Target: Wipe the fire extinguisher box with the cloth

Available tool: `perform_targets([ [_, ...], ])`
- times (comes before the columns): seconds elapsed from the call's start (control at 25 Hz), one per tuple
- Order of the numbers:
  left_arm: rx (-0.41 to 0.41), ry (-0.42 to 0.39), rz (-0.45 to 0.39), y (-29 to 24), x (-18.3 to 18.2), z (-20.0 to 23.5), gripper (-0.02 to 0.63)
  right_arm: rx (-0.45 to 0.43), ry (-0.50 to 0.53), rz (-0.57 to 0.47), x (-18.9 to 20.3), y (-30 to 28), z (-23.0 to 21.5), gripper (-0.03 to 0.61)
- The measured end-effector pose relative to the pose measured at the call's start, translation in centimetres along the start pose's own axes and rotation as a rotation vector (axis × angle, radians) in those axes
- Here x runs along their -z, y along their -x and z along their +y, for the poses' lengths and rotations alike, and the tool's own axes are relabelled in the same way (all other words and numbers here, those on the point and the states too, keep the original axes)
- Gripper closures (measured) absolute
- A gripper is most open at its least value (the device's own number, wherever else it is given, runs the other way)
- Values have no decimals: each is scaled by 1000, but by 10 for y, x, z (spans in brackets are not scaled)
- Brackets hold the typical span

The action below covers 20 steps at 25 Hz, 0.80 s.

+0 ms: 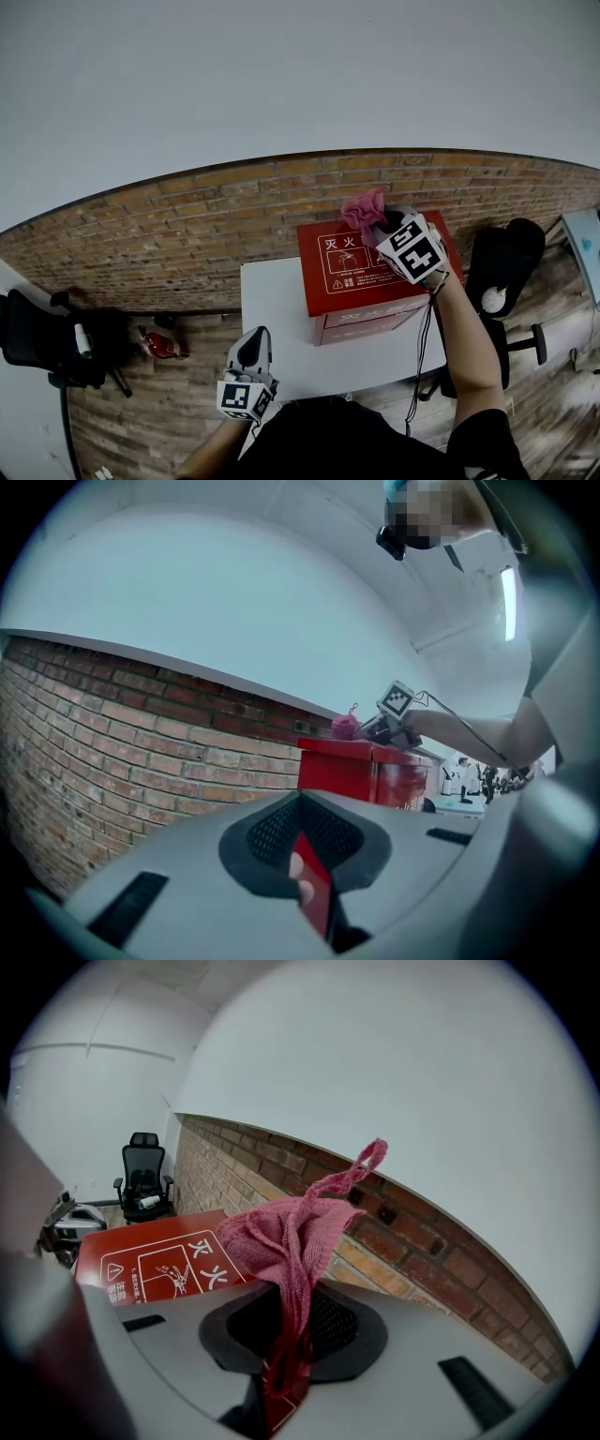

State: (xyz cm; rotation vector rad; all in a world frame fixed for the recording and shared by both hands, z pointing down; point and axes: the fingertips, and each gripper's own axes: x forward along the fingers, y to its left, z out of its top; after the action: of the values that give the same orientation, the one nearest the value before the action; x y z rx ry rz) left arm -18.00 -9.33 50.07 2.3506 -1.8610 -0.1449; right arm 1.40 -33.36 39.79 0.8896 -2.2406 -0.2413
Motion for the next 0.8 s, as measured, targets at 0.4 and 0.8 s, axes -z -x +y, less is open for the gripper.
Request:
perform_targets([
  [0.4,12,0,8,-12,4,-9,580,24,-11,12,17,7,-20,510],
  [0.8,25,6,11,-25,6,-22,580,48,-14,26,36,15,-43,509],
])
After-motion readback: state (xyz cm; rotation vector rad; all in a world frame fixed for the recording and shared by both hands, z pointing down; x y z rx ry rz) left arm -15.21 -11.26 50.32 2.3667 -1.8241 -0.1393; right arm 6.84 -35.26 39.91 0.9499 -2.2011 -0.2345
